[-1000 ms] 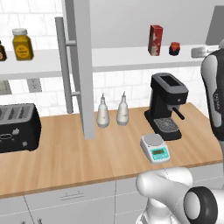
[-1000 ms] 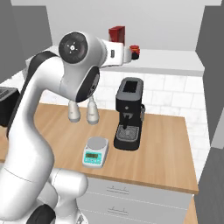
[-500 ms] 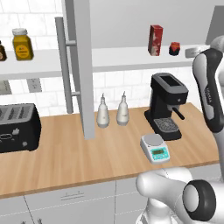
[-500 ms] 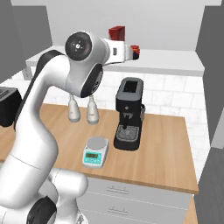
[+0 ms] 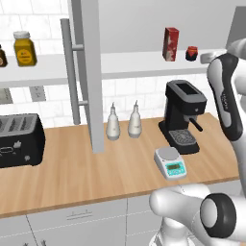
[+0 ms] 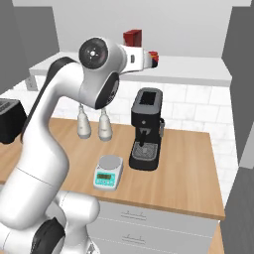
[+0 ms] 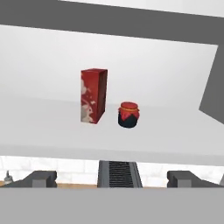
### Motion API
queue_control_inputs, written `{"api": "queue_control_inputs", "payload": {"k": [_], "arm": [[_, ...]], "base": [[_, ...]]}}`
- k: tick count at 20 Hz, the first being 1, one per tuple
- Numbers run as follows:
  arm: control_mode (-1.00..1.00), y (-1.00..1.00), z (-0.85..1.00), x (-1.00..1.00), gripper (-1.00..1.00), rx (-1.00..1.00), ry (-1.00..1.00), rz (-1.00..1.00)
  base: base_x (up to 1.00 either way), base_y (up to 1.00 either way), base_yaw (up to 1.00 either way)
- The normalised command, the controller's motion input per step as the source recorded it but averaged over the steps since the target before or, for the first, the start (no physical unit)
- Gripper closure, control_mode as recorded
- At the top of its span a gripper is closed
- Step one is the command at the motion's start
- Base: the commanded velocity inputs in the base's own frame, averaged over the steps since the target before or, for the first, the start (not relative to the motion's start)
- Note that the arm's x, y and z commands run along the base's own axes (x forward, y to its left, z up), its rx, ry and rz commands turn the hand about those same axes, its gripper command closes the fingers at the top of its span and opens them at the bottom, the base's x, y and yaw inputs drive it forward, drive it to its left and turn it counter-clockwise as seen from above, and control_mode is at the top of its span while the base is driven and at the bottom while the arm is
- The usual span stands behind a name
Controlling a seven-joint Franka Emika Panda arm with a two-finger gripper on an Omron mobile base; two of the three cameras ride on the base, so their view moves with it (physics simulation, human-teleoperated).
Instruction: Pick the jam and place it on the digital scale for weighing, and close the cabinet.
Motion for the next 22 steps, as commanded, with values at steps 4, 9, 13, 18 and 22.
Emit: {"api": "queue_control_inputs", "payload": {"k": [4,9,13,18,22], "arm": [[-1.0,0.0,0.0,0.22,-1.0,0.0,0.0,0.0],[-1.0,-0.05,0.0,0.43,-1.0,0.0,0.0,0.0],[-1.0,-0.1,0.0,0.46,-1.0,0.0,0.0,0.0],[-1.0,-0.02,0.1,0.56,-1.0,0.0,-0.05,0.0],[-1.0,-0.11,0.14,0.56,-1.0,0.07,-0.04,0.0]], "base": [[0.0,0.0,0.0],[0.0,0.0,0.0],[0.0,0.0,0.0],[0.0,0.0,0.0],[0.0,0.0,0.0]]}}
